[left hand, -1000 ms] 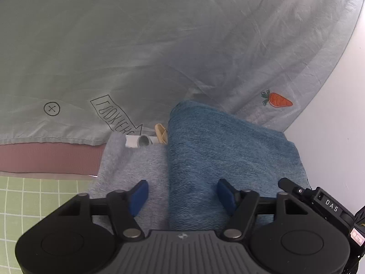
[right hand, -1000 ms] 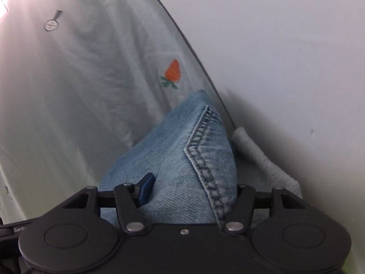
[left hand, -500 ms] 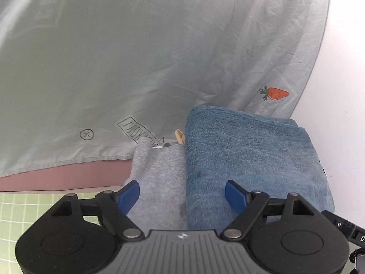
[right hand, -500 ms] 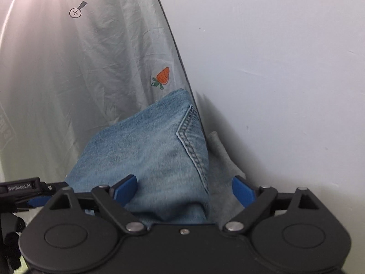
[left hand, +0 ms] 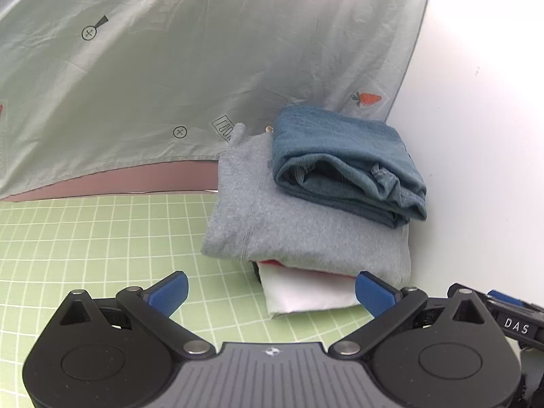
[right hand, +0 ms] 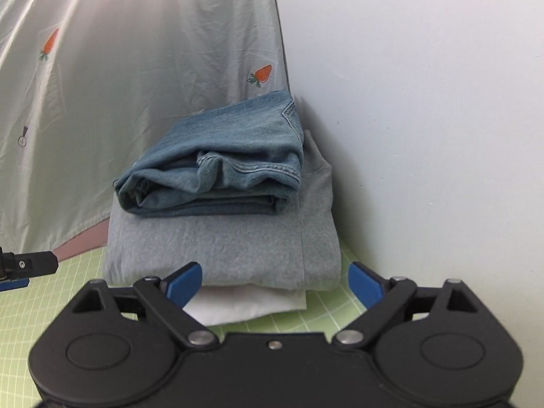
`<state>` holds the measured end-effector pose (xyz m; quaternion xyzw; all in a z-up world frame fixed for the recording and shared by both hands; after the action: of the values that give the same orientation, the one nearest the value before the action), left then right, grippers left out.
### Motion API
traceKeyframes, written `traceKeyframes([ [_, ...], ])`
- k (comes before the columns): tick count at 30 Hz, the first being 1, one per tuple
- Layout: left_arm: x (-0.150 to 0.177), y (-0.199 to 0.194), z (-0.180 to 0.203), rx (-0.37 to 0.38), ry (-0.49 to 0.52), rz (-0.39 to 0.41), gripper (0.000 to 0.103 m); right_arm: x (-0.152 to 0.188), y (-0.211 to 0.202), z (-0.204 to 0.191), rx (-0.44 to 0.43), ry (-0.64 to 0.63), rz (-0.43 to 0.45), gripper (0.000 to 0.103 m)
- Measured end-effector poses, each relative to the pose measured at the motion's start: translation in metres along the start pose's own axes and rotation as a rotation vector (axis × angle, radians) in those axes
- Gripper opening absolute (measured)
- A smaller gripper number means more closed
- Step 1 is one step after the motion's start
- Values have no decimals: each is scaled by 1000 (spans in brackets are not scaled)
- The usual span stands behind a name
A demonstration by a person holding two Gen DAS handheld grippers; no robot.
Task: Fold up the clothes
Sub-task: 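Open both grippers and withdraw from the stacked jeans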
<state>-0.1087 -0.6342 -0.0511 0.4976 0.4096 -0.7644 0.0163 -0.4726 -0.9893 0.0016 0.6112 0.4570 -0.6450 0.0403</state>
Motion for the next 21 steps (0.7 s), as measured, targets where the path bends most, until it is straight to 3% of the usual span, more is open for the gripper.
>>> traceKeyframes([
  [3,21,-23,7,-15,75,3,103,16,-31,-12,14,-43,1,93],
  [13,88,-68,22,19,121,-62,103,73,-98,-21,23,-84,-29,93],
  [21,105,-89,33,42,143,-53,103,91,-126,-18,38,-96,-30,93],
])
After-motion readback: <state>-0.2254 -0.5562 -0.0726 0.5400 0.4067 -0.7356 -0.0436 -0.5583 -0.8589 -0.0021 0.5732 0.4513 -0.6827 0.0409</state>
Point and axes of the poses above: each gripper's, at about its wrist camera, not at the fingertips, and y roughly the way its jaws point, z to its right, x to its underside, the point moved 10 cm from there along y, roughly the way its jaws point, and after that the axes turned 3 degrees about -x, right-handed, at the moved point
